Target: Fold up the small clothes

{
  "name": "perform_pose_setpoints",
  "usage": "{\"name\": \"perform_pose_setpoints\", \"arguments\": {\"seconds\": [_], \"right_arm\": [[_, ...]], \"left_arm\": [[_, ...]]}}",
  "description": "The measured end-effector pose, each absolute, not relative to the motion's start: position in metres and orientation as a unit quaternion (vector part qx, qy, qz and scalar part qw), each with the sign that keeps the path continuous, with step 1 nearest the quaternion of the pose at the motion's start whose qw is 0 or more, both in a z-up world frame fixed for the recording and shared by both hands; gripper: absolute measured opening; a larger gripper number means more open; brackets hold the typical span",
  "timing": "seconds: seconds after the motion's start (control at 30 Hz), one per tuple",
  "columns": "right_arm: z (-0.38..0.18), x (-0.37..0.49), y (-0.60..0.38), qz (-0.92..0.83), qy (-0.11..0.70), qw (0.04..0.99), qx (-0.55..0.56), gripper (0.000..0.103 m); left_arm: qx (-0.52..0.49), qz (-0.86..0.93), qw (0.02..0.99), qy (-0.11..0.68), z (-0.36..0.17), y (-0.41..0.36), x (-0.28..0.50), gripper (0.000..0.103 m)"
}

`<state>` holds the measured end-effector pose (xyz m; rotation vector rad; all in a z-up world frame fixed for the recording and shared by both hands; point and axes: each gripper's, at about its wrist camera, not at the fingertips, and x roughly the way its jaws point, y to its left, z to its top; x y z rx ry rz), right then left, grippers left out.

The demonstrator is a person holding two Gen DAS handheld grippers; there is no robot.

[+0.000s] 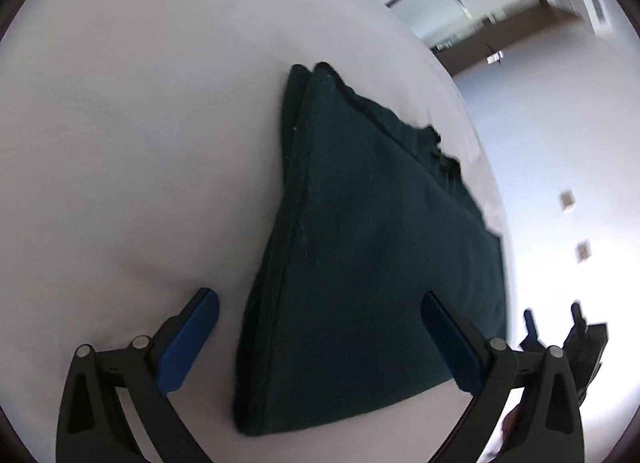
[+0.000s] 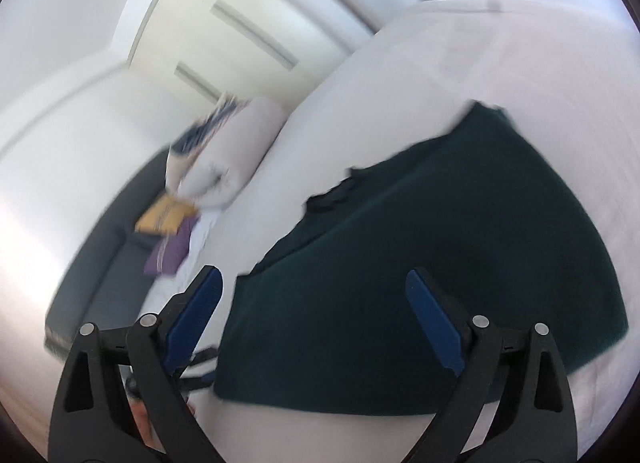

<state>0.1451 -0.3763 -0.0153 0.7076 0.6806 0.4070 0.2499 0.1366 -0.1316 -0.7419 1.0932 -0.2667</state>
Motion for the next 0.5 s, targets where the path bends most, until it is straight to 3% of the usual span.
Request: {"name": "perform_pose_setpoints", "arguments": {"seconds": [0.1,0.13,0.2,0.23,0.3,0.4,0.5], "right_arm": [[0.005,0.166,-0.361,0.217,0.353,0.849,0.328,0.095],[0.008,0.172,-0.357,0.22,0.359,0.846,0.327,0.095],[0.014,0.188,-0.343,0.227,0.38,0.838,0.321,0.095],[0.015,0.194,-0.337,0.232,0.387,0.834,0.318,0.095],[0.014,0.211,-0.317,0.248,0.409,0.822,0.308,0.095],[0.005,0.23,-0.291,0.255,0.445,0.804,0.3,0.095],[-0.01,0.246,-0.266,0.274,0.474,0.783,0.295,0.095]], "left_arm": [[-0.387,-0.139,0.753,0.514,-0.136,0.143,0.26,0.1],[-0.388,-0.145,0.748,0.519,-0.136,0.14,0.26,0.095],[-0.396,-0.172,0.724,0.537,-0.141,0.132,0.264,0.069],[-0.407,-0.18,0.713,0.542,-0.145,0.131,0.266,0.064],[-0.438,-0.191,0.697,0.535,-0.153,0.134,0.268,0.041],[-0.481,-0.191,0.679,0.52,-0.167,0.149,0.262,0.015],[-0.498,-0.202,0.677,0.504,-0.173,0.157,0.256,0.013]]}}
